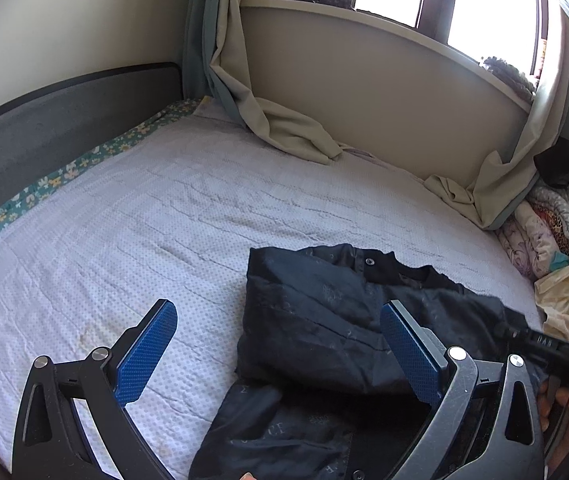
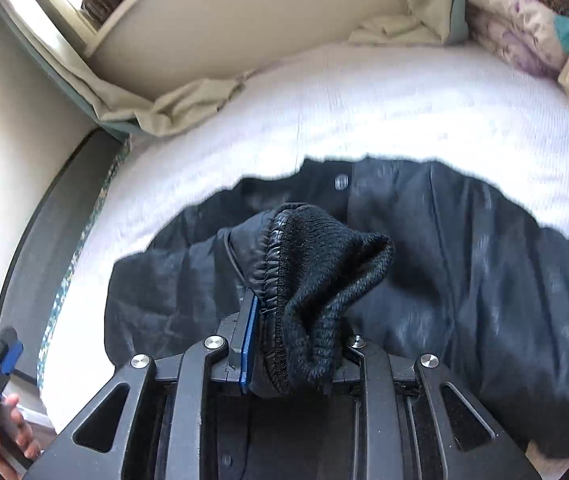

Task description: Fold large clothes

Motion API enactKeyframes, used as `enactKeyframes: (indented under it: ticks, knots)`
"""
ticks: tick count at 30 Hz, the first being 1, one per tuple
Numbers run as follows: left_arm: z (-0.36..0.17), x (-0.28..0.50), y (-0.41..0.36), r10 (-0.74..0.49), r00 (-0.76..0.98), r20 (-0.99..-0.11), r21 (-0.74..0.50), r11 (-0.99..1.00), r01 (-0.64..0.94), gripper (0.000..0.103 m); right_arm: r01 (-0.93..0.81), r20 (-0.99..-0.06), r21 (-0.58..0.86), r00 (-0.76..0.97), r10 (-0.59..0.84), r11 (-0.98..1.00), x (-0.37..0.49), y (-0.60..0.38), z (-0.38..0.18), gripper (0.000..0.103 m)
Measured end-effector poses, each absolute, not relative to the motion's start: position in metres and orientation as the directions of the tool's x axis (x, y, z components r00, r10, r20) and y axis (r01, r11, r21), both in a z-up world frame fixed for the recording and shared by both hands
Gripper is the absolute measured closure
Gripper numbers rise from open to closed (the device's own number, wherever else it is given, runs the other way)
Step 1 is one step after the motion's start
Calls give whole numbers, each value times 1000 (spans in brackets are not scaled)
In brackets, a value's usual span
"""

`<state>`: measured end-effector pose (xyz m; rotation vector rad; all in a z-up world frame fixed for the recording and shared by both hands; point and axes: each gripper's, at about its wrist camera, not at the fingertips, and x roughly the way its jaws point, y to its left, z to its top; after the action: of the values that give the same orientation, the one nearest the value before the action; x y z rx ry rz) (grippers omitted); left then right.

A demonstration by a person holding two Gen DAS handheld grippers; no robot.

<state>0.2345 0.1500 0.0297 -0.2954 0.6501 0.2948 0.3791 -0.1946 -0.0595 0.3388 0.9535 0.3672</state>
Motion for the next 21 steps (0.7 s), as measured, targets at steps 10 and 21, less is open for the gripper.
enactKeyframes:
  ticks: [10, 21]
  knots:
    - [9, 252, 126, 149, 716, -682, -128, 939, -318, 0, -12, -802, 421, 462, 378, 907, 400, -214, -120, 77]
    - [10, 256, 130, 151, 688, -710, -93, 948, -304, 0, 38, -795, 354, 538, 279, 935, 380, -240, -77, 46]
